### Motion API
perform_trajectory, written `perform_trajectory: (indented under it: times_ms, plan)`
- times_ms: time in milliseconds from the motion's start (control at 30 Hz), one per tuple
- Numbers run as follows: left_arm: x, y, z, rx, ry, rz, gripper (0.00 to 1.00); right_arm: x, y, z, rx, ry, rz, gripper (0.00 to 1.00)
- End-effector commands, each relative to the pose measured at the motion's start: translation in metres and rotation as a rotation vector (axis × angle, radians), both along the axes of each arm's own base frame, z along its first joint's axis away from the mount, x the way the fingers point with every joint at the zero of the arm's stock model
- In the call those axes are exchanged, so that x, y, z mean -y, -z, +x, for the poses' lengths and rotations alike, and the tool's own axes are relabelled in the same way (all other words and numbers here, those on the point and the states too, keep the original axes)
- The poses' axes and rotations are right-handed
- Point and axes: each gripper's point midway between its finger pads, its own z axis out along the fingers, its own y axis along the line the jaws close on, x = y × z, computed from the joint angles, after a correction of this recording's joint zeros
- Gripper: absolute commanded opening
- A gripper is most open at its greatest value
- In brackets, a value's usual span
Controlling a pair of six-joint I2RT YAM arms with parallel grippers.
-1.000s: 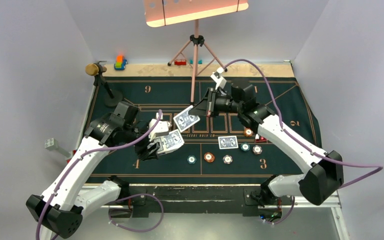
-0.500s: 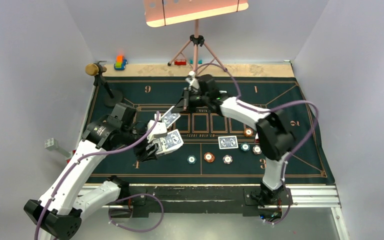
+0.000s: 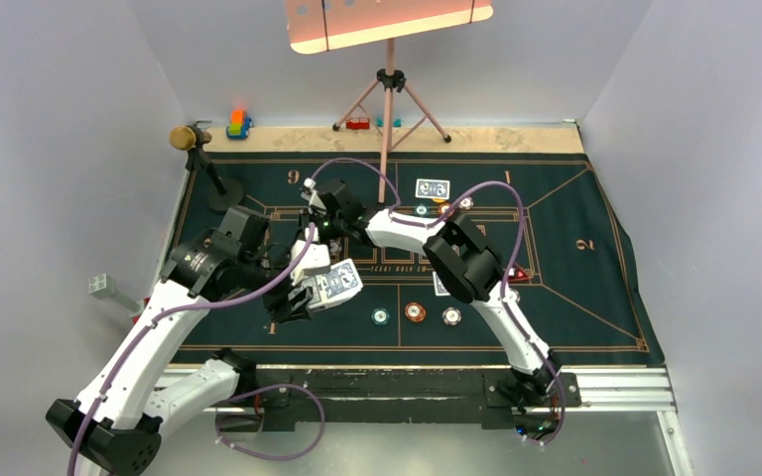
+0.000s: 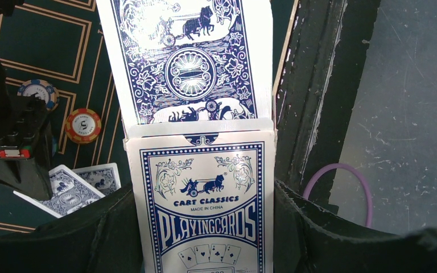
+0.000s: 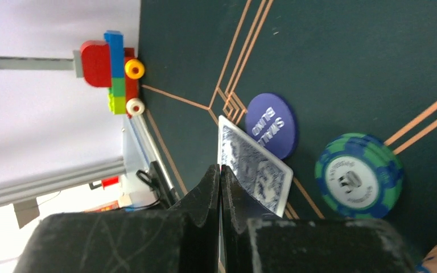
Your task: Distribute texas hold em gaming equipment
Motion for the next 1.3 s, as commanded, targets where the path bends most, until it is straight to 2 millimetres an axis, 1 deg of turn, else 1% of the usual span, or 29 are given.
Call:
perform_trajectory:
  times_ms: [0,33,100,167,233,300,400,433,567,633,667,733,800,867,1033,1067,1100,1167,1267]
  plan:
    - [0.004,-0.009,0.000,0.028,0.020,-0.035,0.00,-0.007,-0.018,0.020,0.047,0.048,0.028,0.09]
    - [0.004,-0.009,0.000,0.028,0.020,-0.036,0.00,-0.006,-0.017,0.019,0.049,0.045,0.023,0.16]
    - [0.004,-0.009,0.001,0.028,0.020,-0.034,0.00,-0.004,-0.015,0.021,0.057,0.048,0.007,0.33]
    - [0.004,-0.009,0.001,0.030,0.019,-0.032,0.00,0.000,-0.018,0.020,0.062,0.046,-0.005,0.46]
    - [0.004,-0.008,0.001,0.031,0.019,-0.031,0.00,0.004,-0.032,0.021,0.082,0.046,0.005,0.55]
    - [0.003,-0.007,0.001,0.030,0.019,-0.028,0.00,0.010,-0.052,0.023,0.109,0.051,0.024,0.63]
    - [0.003,-0.005,0.001,0.031,0.017,-0.027,0.00,0.022,-0.087,0.025,0.146,0.050,0.065,0.72]
    - [0.003,-0.004,0.002,0.030,0.017,-0.026,0.00,0.028,-0.107,0.025,0.165,0.051,0.086,0.75]
    - [0.004,-0.003,0.003,0.030,0.017,-0.025,0.00,0.066,-0.158,0.026,0.234,0.089,0.130,0.82]
    - [0.003,-0.003,0.004,0.031,0.014,-0.023,0.00,0.089,-0.178,0.022,0.257,0.110,0.149,0.85]
    - [0.004,-0.003,0.004,0.033,0.015,-0.024,0.00,0.104,-0.181,0.020,0.258,0.120,0.149,0.86]
    - [0.004,-0.003,0.005,0.035,0.015,-0.024,0.00,0.126,-0.194,0.009,0.271,0.123,0.166,0.88]
    - [0.005,-0.003,0.006,0.036,0.015,-0.026,0.00,0.143,-0.202,-0.006,0.284,0.121,0.182,0.89]
    - [0.006,-0.004,0.007,0.037,0.014,-0.028,0.00,0.156,-0.203,-0.021,0.293,0.111,0.178,0.91]
    - [0.008,-0.007,0.011,0.041,0.009,-0.035,0.00,0.172,-0.191,-0.055,0.249,0.079,0.189,0.93]
    - [0.008,-0.007,0.012,0.040,0.008,-0.035,0.00,0.174,-0.193,-0.061,0.249,0.074,0.200,0.93]
    - [0.008,-0.006,0.012,0.038,0.007,-0.034,0.00,0.175,-0.190,-0.067,0.238,0.067,0.198,0.93]
    - [0.008,-0.006,0.013,0.041,0.006,-0.034,0.00,0.172,-0.194,-0.077,0.254,0.051,0.217,0.94]
    - [0.009,-0.007,0.015,0.045,0.003,-0.037,0.00,0.163,-0.190,-0.091,0.246,0.021,0.208,0.95]
